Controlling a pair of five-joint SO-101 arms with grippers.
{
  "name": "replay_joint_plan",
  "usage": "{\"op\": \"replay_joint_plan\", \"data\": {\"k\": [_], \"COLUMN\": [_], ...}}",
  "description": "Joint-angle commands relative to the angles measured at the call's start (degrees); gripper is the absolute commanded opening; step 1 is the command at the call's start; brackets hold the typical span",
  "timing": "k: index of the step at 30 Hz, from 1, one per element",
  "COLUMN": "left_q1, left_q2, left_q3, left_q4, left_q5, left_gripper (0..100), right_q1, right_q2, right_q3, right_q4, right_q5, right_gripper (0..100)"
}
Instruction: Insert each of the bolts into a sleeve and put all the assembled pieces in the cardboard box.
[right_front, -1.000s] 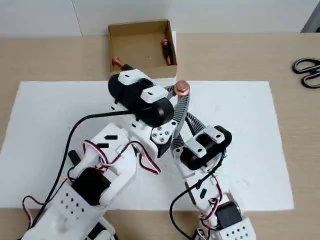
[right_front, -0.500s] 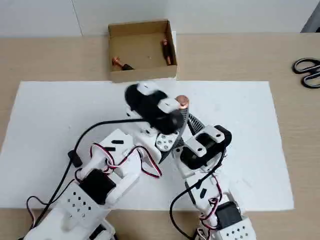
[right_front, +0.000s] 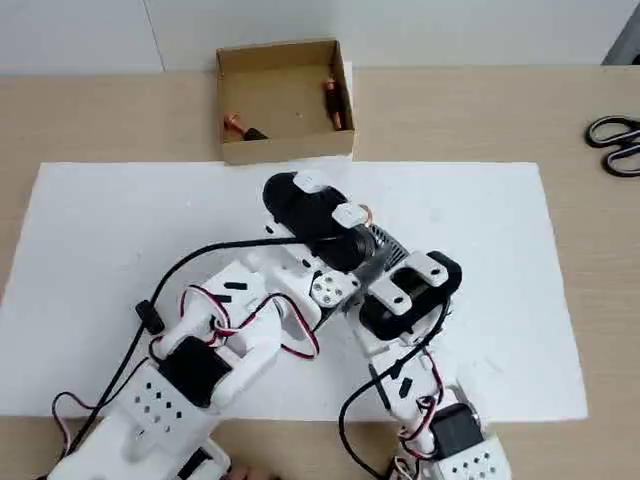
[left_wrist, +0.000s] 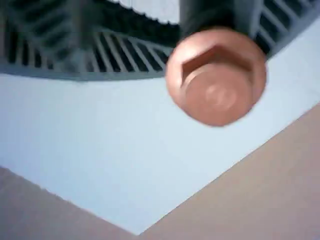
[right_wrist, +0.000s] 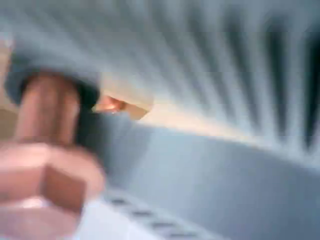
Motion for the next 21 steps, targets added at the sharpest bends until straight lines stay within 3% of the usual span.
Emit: {"op": "replay_joint_plan", "data": {"k": [1,16,21], "left_q1": [0.2,-7.4,-10.6], "left_q2": [-0.5,-0.3,-0.1], "left_q3": [-2.5,-2.8,-9.1], "left_q4": [2.5,1.4,-3.4], "left_q5": [0.1,-3.7,-3.9], "left_gripper": [25,25,25], "right_q1": [0.3,0.3,0.3], "right_q2": [-1.1,-1.1,-1.1], "right_q3": [0.4,0.4,0.4], "right_q4": [-0.2,-0.4,-0.4], "right_q5": [-0.4,-0.4,-0.4], "right_gripper": [0.5,0.5,0.5]}}
